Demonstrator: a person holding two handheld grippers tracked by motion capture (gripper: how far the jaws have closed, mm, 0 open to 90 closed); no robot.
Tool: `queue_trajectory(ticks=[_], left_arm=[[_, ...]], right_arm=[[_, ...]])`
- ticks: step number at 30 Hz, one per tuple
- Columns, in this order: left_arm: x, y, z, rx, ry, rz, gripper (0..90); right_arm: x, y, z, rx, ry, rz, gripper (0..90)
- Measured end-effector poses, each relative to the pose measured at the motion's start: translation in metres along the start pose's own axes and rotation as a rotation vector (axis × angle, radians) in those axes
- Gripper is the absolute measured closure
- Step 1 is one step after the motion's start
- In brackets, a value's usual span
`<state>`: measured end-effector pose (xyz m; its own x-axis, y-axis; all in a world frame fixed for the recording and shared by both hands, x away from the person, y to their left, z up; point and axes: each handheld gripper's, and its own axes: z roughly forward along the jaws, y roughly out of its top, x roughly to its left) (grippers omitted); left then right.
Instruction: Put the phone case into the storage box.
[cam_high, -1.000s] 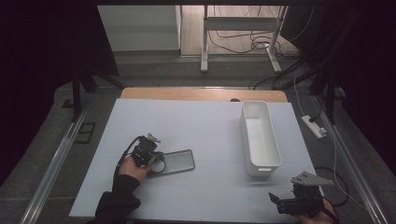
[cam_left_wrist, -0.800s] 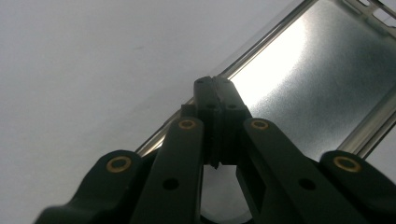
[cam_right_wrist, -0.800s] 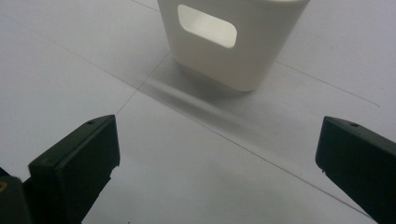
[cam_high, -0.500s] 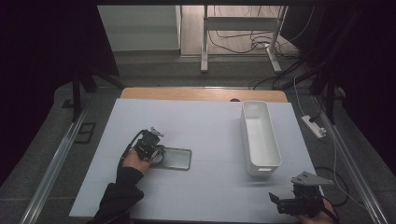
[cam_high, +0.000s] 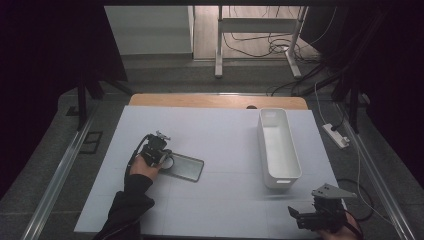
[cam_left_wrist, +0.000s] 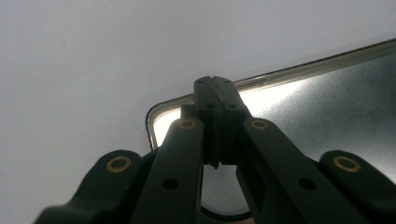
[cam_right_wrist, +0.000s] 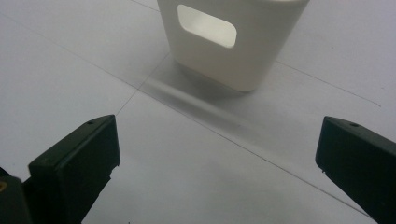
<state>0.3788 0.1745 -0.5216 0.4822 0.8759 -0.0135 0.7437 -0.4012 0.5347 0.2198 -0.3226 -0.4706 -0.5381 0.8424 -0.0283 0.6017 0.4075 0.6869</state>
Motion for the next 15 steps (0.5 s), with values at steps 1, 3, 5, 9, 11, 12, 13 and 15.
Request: queue_trajectory(ticks=[1, 3, 5, 9, 11, 12, 13, 15], left_arm=[[0.001, 0.001, 0.001, 0.002, 0.004, 0.003, 89.3], [0.001, 0.005, 0.003, -0.003, 0.006, 0.003, 89.2], [0.001, 0.008, 0.005, -0.006, 0.008, 0.008, 89.2], [0.002, 0.017, 0.012, -0.011, 0.004, 0.009, 89.2], [0.003, 0.021, 0.015, -0.018, 0.001, 0.01, 89.2], [0.003, 0.023, 0.016, -0.021, -0.001, 0.006, 89.3], [0.003, 0.026, 0.018, -0.023, -0.01, 0.004, 89.3], [0.004, 0.03, 0.021, -0.026, -0.016, 0.006, 89.2]], right_arm=[[0.0, 0.0, 0.0, 0.0, 0.0, 0.0, 0.1], [0.0, 0.0, 0.0, 0.001, 0.0, 0.0, 0.1], [0.0, 0.0, 0.0, 0.001, 0.001, 0.001, 0.1], [0.0, 0.0, 0.0, 0.0, 0.0, 0.002, 0.1], [-0.001, 0.0, 0.0, 0.0, 0.001, 0.003, 0.1], [-0.001, 0.0, 0.0, 0.0, 0.002, 0.003, 0.1], [-0.001, 0.0, 0.0, 0.0, 0.002, 0.003, 0.1], [-0.001, 0.0, 0.0, -0.001, 0.002, 0.003, 0.1]])
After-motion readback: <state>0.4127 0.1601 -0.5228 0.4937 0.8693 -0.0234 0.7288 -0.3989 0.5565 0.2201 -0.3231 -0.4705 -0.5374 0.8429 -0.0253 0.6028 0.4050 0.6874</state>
